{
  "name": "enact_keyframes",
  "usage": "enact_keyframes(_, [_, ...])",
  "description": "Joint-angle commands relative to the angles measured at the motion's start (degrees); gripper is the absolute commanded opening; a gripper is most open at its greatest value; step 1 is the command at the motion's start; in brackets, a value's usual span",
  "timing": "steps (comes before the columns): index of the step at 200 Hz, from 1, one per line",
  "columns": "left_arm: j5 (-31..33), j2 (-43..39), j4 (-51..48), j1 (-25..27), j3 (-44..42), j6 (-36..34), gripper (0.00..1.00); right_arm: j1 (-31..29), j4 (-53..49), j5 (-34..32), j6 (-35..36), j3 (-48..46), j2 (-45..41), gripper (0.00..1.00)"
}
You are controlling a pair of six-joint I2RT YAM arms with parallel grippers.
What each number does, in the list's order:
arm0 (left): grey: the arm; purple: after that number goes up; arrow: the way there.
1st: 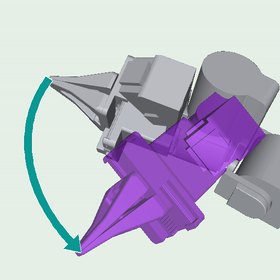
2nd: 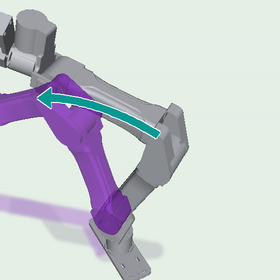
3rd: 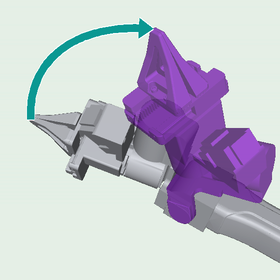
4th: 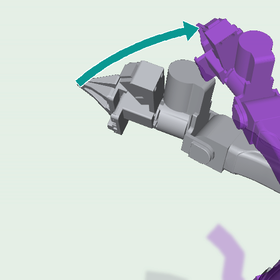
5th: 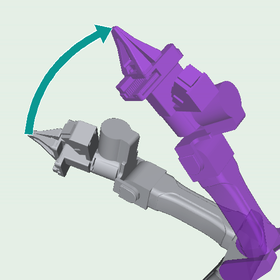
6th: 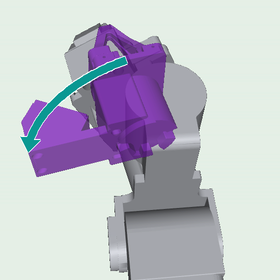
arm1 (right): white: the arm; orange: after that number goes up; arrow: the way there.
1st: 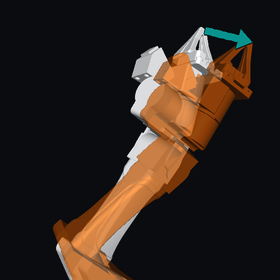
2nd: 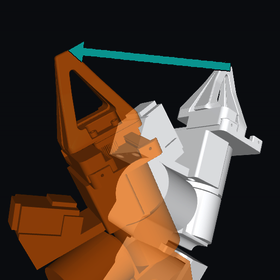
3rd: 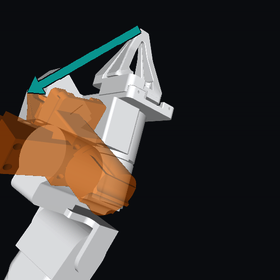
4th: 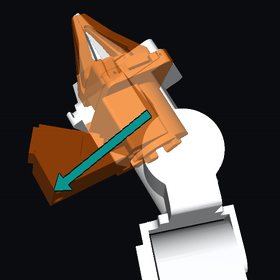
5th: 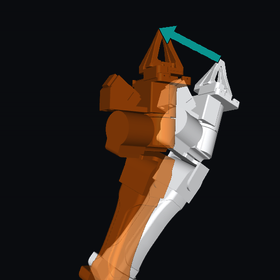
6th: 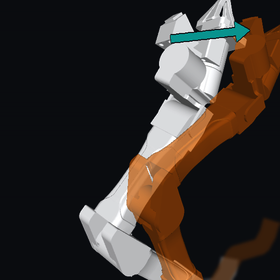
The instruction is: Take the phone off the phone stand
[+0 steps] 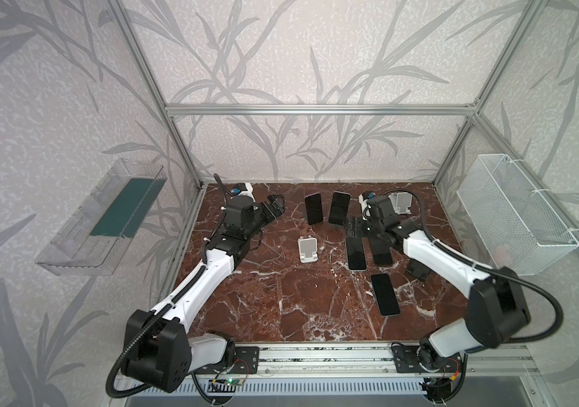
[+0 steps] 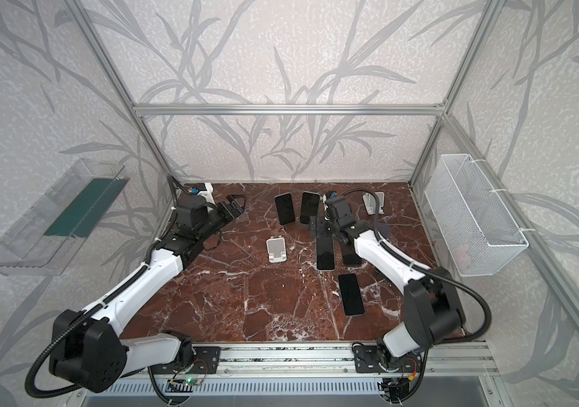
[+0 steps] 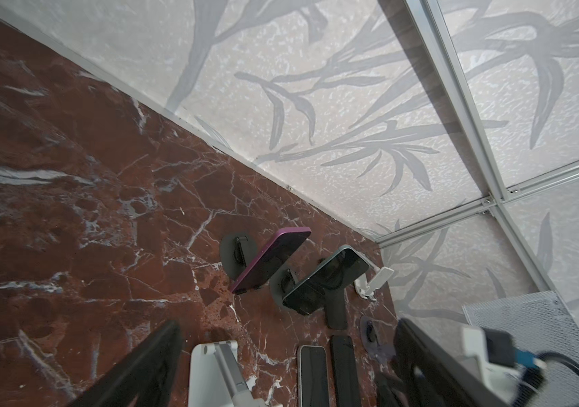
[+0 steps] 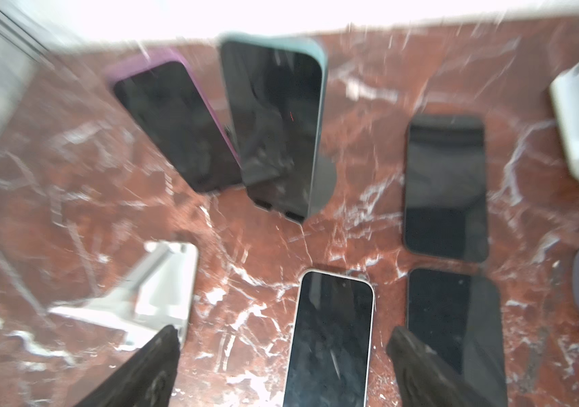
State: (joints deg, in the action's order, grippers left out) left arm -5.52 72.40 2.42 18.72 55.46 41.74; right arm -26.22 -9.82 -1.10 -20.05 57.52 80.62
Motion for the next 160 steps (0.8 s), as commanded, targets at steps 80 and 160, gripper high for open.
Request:
enact_keyframes(80, [37.3, 13.2, -26.3, 29.2, 9.4, -9.6, 0.99, -3.8, 16.6, -5.3, -4.9, -22.4, -19.1, 0.93])
enact_keyframes(160, [41.7, 33.8, -38.1, 32.1, 22.4, 6.1, 0.99, -4.0, 23.1, -12.6, -7.2, -30.5, -22.9, 0.93])
